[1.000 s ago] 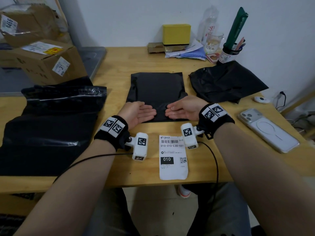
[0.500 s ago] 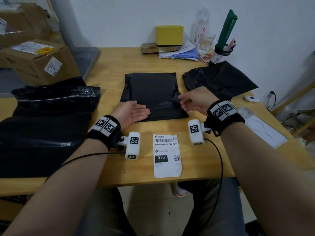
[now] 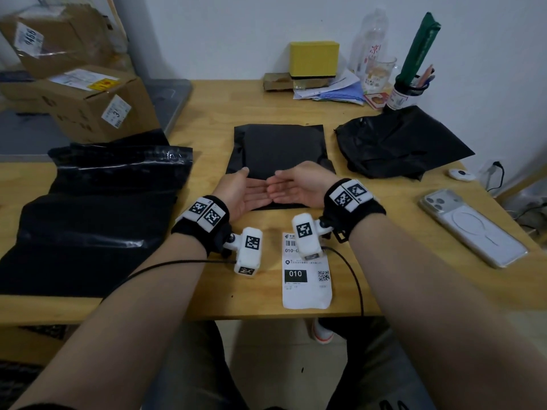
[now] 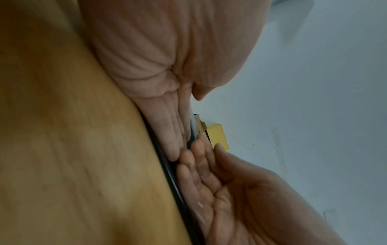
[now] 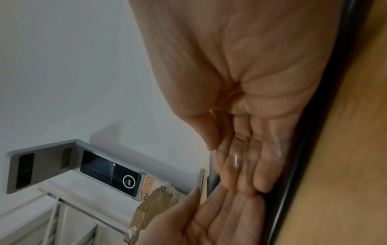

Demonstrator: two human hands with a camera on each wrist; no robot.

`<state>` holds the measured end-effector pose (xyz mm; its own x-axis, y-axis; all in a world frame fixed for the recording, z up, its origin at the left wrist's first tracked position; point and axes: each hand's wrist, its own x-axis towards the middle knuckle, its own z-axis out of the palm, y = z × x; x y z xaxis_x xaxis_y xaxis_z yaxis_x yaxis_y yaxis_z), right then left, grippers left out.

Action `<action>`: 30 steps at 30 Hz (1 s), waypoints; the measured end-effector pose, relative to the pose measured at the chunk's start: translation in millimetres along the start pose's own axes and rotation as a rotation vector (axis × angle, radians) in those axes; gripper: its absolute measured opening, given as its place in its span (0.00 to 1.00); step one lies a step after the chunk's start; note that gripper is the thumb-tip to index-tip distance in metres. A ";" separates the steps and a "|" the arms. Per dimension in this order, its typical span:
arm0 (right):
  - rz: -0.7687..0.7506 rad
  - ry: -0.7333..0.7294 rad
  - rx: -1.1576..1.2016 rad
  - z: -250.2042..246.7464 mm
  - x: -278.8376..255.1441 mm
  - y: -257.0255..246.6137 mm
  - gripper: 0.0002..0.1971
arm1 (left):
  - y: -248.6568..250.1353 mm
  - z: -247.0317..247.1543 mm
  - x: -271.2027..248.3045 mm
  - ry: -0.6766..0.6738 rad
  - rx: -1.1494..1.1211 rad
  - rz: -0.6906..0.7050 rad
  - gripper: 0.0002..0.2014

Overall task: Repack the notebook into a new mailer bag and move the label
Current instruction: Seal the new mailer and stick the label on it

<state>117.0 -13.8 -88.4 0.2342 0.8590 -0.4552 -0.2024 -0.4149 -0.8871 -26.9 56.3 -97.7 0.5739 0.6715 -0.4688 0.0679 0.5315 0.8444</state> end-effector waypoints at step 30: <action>-0.098 0.025 -0.016 -31.2 -25.9 -24.7 0.12 | 34.1 -12.3 -17.5 0.006 0.151 0.070 0.18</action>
<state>145.6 -35.1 -57.1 0.2761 0.8881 -0.3675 -0.1625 -0.3338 -0.9285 -44.7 69.0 -63.8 0.5766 0.7075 -0.4085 0.1500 0.3999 0.9042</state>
